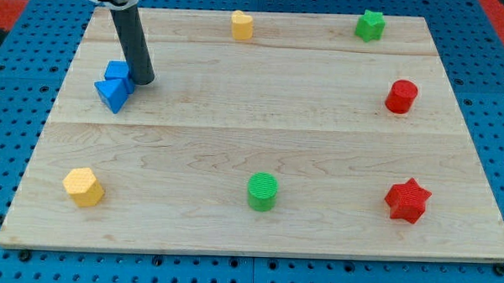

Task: Push the yellow hexagon below the yellow heart

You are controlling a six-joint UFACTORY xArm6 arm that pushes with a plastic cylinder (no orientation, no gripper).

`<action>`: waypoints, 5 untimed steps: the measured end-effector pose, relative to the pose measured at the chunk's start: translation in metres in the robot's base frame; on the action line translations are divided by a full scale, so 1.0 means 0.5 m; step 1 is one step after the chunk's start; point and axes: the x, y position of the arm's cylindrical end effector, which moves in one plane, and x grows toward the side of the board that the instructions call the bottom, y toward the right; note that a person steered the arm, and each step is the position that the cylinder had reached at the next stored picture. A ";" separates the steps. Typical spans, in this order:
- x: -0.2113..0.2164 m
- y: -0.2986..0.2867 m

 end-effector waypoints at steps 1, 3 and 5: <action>0.000 0.070; 0.000 0.073; 0.006 0.147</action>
